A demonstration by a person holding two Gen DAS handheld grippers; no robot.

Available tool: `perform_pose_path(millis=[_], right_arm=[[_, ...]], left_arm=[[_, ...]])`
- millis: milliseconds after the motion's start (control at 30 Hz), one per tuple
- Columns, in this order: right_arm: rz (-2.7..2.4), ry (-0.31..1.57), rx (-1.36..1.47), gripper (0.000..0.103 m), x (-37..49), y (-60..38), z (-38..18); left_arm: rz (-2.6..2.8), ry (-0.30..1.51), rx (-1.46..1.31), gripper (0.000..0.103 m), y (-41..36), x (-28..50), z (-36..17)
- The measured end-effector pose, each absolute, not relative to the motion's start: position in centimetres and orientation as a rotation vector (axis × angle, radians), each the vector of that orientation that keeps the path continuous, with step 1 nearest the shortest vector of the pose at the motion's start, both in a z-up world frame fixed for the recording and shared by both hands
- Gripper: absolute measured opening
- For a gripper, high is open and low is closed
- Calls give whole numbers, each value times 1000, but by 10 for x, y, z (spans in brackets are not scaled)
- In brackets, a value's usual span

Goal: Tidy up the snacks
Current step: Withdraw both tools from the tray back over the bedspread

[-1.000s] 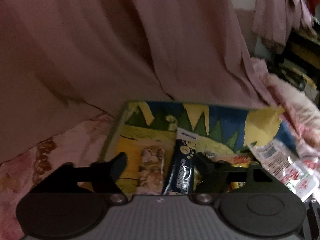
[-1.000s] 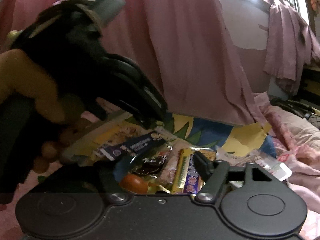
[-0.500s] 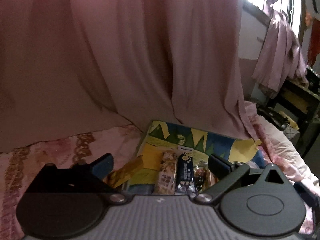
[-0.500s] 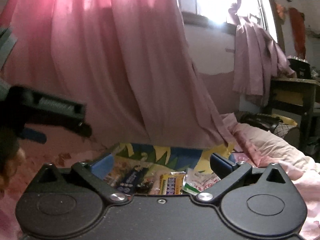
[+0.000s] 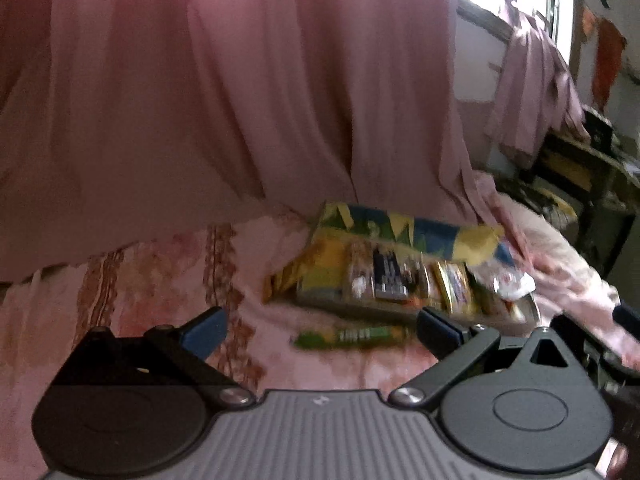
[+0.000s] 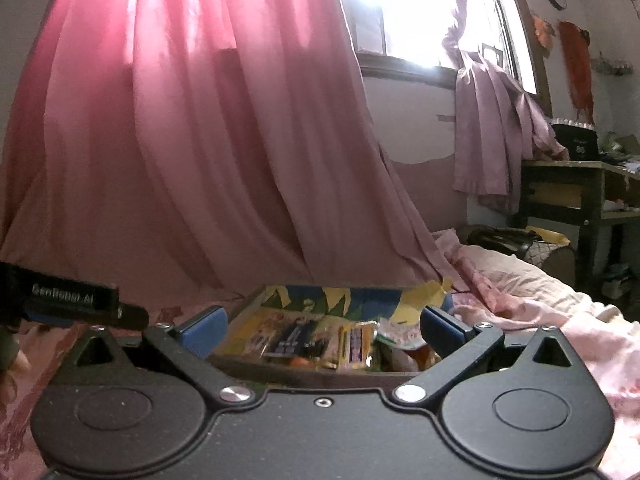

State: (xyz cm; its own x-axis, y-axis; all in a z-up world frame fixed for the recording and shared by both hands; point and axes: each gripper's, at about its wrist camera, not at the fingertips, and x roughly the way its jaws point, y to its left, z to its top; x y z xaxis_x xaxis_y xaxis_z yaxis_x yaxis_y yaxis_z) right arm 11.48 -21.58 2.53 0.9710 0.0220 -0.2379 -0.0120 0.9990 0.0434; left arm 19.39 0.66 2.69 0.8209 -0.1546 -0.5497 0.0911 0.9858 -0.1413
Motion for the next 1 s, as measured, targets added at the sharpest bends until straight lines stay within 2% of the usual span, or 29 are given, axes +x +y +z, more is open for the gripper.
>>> perform_pose_path(millis=[467, 1000], right_arm=[[-22, 274, 48, 102, 47, -192, 16], [-50, 358, 80, 102, 14, -177, 14]], left_arm=[[-170, 600, -46, 103, 37, 122, 6], [-159, 619, -10, 103, 51, 97, 1]])
